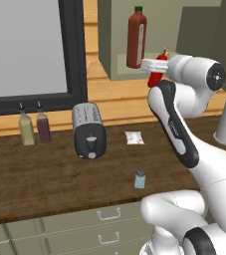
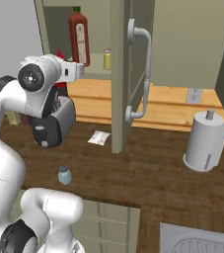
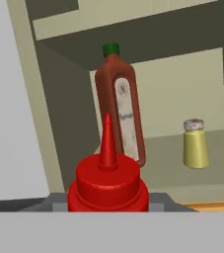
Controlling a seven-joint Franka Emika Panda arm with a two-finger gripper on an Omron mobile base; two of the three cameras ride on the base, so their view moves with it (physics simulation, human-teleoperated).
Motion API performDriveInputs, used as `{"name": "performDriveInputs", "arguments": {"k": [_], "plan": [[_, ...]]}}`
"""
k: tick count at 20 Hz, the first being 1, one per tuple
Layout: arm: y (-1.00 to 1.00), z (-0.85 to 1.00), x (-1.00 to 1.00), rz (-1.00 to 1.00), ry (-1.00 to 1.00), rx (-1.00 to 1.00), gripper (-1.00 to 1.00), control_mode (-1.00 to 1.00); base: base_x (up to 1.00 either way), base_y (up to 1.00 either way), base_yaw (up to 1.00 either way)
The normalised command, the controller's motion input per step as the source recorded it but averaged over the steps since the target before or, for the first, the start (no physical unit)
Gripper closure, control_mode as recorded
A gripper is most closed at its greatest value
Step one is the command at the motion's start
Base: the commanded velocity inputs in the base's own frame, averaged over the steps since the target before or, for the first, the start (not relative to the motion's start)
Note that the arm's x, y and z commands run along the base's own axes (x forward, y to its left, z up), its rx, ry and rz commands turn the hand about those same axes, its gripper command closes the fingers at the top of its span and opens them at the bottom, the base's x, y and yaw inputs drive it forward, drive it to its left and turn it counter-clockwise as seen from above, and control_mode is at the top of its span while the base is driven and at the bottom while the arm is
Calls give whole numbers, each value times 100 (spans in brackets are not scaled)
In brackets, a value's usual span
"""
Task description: Put the shaker and condiment bottle from the counter next to their counterparts in the cabinet.
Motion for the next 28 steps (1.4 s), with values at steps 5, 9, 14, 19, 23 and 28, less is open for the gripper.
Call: {"name": "performDriveInputs", "arguments": {"k": [5, 9, 14, 19, 23, 28], "plan": [[0, 0, 0, 0, -2, 0, 100, -100, 0, 0, 0], [0, 26, 0, 0, -10, -4, 100, -100, 0, 0, 0], [1, 46, -3, 0, -1, -13, 100, -100, 0, 0, 0], [2, 1, 10, 0, 2, 0, 100, -100, 0, 0, 0], [16, 0, 31, 0, 7, 0, 100, -100, 0, 0, 0], [9, 3, 18, 0, 4, 0, 100, -100, 0, 0, 0]]}}
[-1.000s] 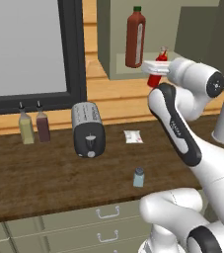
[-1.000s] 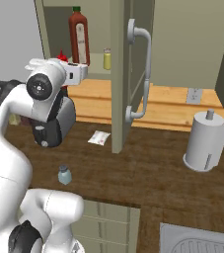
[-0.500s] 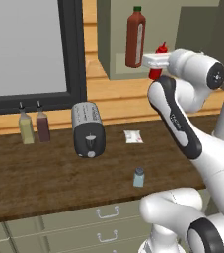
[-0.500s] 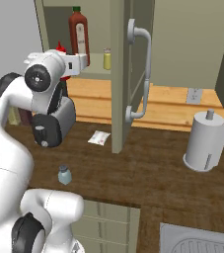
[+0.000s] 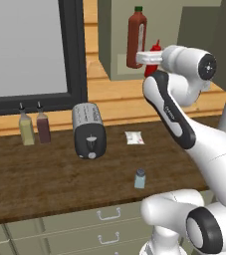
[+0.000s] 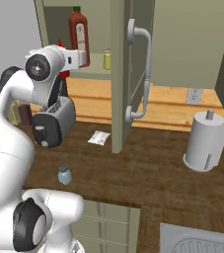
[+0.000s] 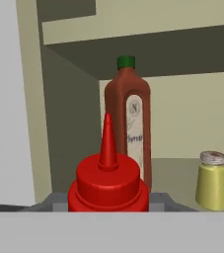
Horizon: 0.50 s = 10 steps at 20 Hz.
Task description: Put the shaker and condiment bottle from the counter next to their counterparts in the cabinet.
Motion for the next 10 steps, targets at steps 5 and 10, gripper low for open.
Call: {"name": "performDriveInputs", "arguments": {"k": [5, 10], "plan": [[0, 10, 10, 0, 2, 0, 100, -100, 0, 0, 0], [0, 1, 1, 0, 0, 0, 100, -100, 0, 0, 0]]}}
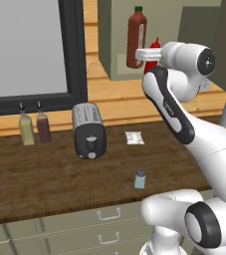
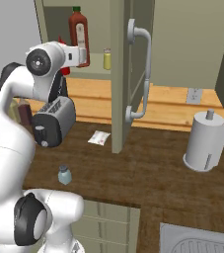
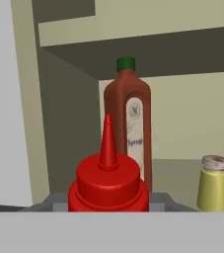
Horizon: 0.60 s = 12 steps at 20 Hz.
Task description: Put the shaker and condiment bottle from the counter next to their counterparts in the cabinet.
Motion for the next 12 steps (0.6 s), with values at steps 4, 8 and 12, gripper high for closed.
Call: {"name": "performDriveInputs", "arguments": {"k": [4, 8, 12], "plan": [[0, 0, 6, 0, 0, 0, 100, -100, 0, 0, 0], [2, 0, 9, 0, 0, 0, 100, -100, 0, 0, 0], [7, 0, 14, 0, 0, 0, 100, -100, 0, 0, 0]]}}
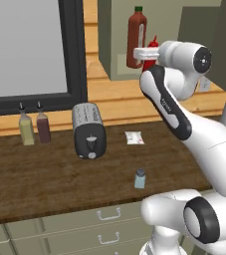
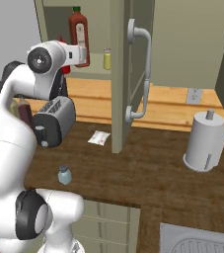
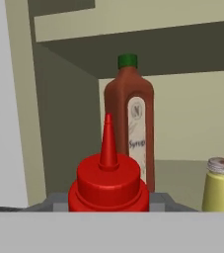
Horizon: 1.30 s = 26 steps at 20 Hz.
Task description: Put the shaker and condiment bottle from the counter next to their counterparts in the cabinet.
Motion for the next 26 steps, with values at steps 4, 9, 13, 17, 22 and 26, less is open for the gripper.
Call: {"name": "performDriveInputs", "arguments": {"k": [4, 9, 13, 17, 22, 26], "plan": [[12, 0, 25, 0, 0, 0, 100, -100, 0, 0, 0], [6, -2, 27, 0, 0, 0, 100, -100, 0, 0, 0], [1, -20, 29, 0, 0, 0, 100, -100, 0, 0, 0], [0, -18, 24, 0, 0, 0, 100, -100, 0, 0, 0], [0, -3, 32, 0, 0, 0, 100, -100, 0, 0, 0], [0, 0, 31, 0, 0, 0, 100, -100, 0, 0, 0]]}}
